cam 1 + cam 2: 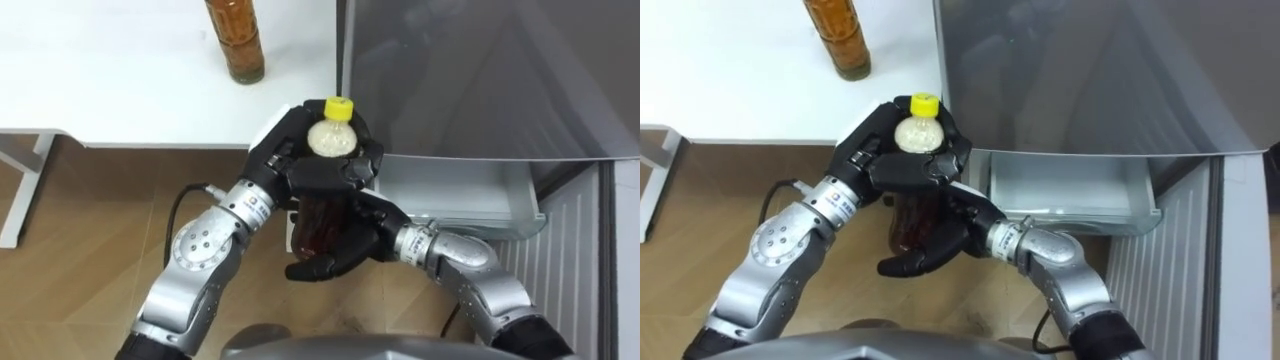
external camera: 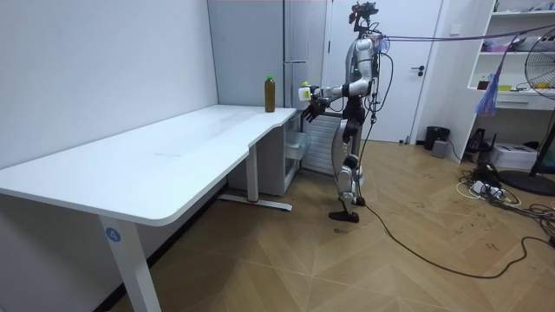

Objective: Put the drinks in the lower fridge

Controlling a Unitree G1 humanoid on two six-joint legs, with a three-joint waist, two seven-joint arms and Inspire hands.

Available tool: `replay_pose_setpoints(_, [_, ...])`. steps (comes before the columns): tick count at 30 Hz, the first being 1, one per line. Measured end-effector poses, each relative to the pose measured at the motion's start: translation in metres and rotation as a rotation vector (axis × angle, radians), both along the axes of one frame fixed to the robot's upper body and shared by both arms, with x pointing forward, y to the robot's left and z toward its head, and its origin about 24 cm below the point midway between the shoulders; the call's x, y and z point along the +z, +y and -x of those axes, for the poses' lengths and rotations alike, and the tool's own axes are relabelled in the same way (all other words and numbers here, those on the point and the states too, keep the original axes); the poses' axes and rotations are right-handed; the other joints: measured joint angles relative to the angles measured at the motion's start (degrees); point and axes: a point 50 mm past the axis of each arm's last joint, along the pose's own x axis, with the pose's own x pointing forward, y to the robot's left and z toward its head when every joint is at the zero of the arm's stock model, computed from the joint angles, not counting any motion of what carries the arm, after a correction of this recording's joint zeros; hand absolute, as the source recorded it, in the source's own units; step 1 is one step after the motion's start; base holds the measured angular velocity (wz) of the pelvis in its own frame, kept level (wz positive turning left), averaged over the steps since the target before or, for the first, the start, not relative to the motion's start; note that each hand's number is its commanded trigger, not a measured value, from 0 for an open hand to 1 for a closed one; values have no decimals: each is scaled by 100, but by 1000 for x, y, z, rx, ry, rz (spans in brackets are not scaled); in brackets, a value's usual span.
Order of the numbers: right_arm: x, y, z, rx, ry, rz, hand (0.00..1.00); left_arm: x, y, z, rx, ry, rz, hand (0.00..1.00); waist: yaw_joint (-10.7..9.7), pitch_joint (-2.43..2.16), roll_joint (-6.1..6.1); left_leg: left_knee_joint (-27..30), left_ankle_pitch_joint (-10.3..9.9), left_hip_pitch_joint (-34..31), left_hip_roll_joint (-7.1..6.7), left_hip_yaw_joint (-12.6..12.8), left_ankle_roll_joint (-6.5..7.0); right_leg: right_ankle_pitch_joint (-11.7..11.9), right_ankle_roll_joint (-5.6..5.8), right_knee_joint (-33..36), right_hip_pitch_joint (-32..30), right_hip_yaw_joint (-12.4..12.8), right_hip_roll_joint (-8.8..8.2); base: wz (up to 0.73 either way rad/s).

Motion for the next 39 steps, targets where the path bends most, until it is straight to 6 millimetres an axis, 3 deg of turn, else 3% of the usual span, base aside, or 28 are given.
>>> replay_pose_setpoints(1, [0,0,0,-5,3,-4,0,0,-1,0,-1,1,2,100,0,4,-8,2,0,-2,0,0,0,0,0,0,0,-1,0,0])
replay_pose_setpoints(2, [0,1,0,-7,4,-7,46,0,-1,0,-3,2,2,100,0,3,-17,4,0,-4,0,0,0,0,0,1,-2,-1,0,0])
replay_pose_setpoints(3, [0,1,0,-7,5,-9,66,0,-1,0,-4,2,2,100,0,3,-22,5,0,-4,-1,0,0,0,0,1,-2,-2,0,0])
replay_pose_setpoints(4, [0,1,0,-7,5,-8,100,0,-1,1,-6,3,1,100,0,2,-31,7,0,-6,-1,0,0,0,0,1,-2,-2,0,0])
replay_pose_setpoints(28, [0,3,2,-26,26,-46,100,0,-2,0,9,14,37,100,-6,11,-78,76,-1,-69,-1,-9,1,3,-5,8,-19,-56,8,0])
replay_pose_setpoints(30, [-1,3,2,-28,28,-48,100,0,-2,0,9,14,37,88,-6,11,-78,75,-1,-71,1,-9,1,3,-5,8,-21,-54,10,0])
replay_pose_setpoints(31, [-1,3,3,-32,32,-54,100,0,-2,0,9,14,38,50,-6,11,-78,75,-1,-71,2,-10,0,3,-5,8,-21,-51,10,0])
replay_pose_setpoints(32, [-1,2,3,-35,38,-57,100,0,-2,0,8,15,37,0,-6,11,-78,78,-1,-69,3,-10,1,3,-5,8,-18,-49,10,0])
replay_pose_setpoints(39, [-4,1,5,-37,52,-63,100,-1,-1,0,16,21,33,0,-6,11,-77,81,-1,-60,3,-10,0,4,-6,7,-7,-40,11,0])
